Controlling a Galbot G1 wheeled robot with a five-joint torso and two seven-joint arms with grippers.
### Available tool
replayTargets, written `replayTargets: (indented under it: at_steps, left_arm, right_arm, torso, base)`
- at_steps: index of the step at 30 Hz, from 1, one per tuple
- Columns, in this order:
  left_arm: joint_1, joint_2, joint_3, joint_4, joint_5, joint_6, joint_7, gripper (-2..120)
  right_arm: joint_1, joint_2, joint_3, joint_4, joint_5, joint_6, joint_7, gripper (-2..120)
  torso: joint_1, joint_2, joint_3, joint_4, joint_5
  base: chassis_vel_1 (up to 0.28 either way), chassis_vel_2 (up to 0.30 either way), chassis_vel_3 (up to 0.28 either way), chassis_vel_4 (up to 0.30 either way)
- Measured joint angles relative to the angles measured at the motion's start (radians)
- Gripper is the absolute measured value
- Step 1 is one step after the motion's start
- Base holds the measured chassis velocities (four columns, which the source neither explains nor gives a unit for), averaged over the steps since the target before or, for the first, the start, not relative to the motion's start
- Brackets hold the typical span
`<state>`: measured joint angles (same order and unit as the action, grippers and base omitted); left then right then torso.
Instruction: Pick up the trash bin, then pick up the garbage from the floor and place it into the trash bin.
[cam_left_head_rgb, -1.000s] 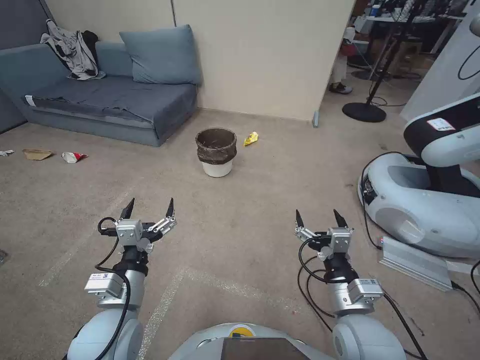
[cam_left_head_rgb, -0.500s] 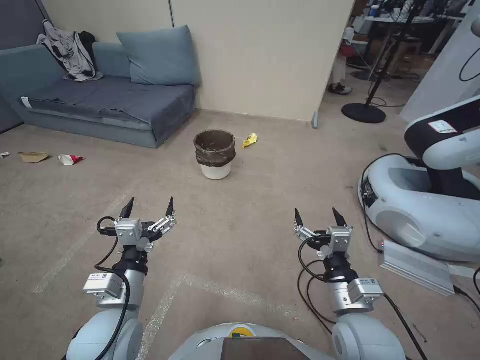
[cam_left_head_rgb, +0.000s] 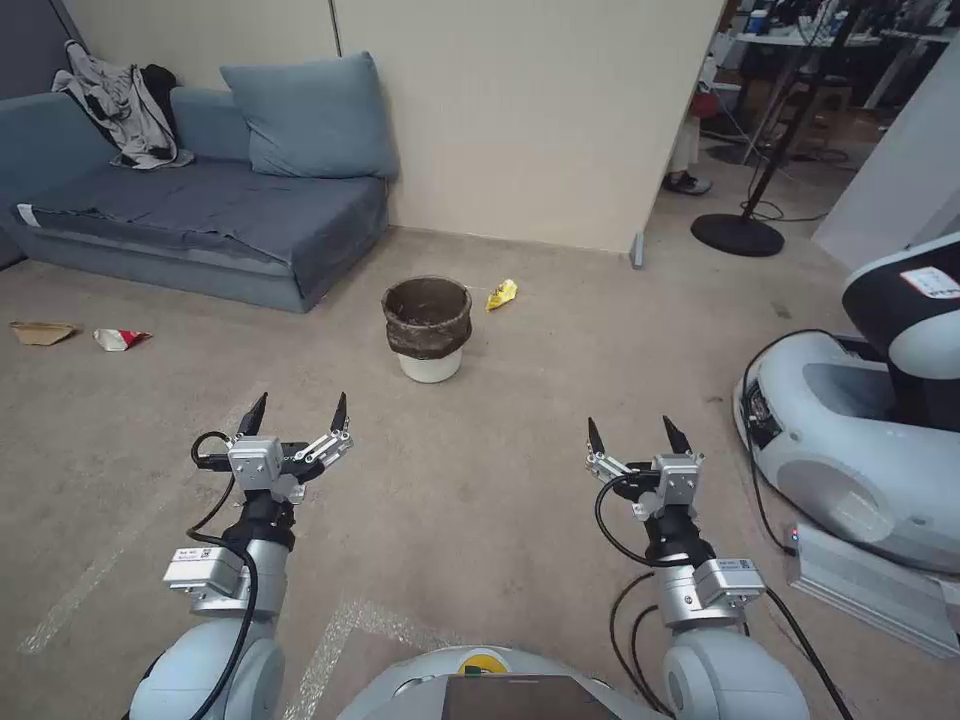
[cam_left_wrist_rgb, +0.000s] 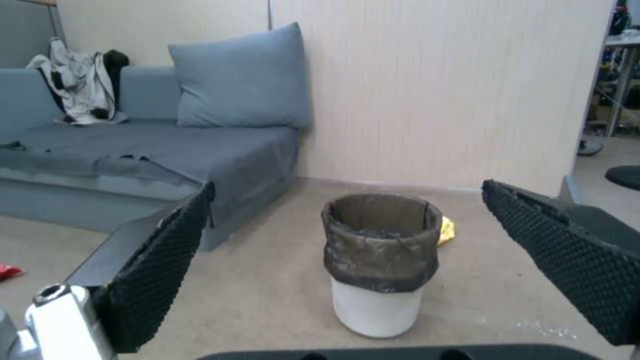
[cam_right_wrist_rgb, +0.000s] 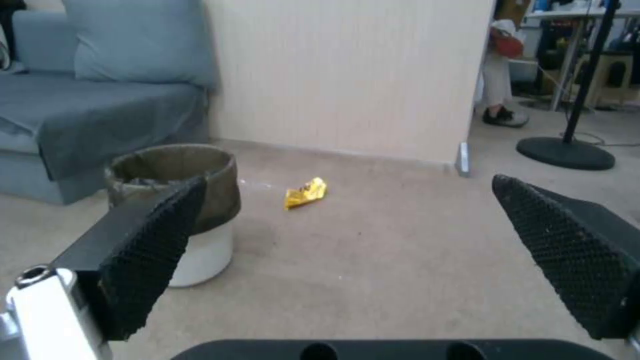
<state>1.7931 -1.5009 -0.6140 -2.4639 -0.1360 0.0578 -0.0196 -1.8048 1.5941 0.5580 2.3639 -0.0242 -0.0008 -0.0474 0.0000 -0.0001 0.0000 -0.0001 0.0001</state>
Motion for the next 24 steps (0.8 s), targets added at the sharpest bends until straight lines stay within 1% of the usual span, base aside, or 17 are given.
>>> replayTargets:
  at_steps: [24]
  left_arm:
    - [0.003,-0.001,-0.010,-0.003,-0.010,-0.010,0.002,100]
  right_arm:
    - [-0.007,0.001,-0.003,-0.002,-0.007,0.005,-0.007,100]
  torso:
    - [0.000,0.000,0.000,0.0001,0.0000]
  base:
    - [-0.134,0.143,0.138,-0.142]
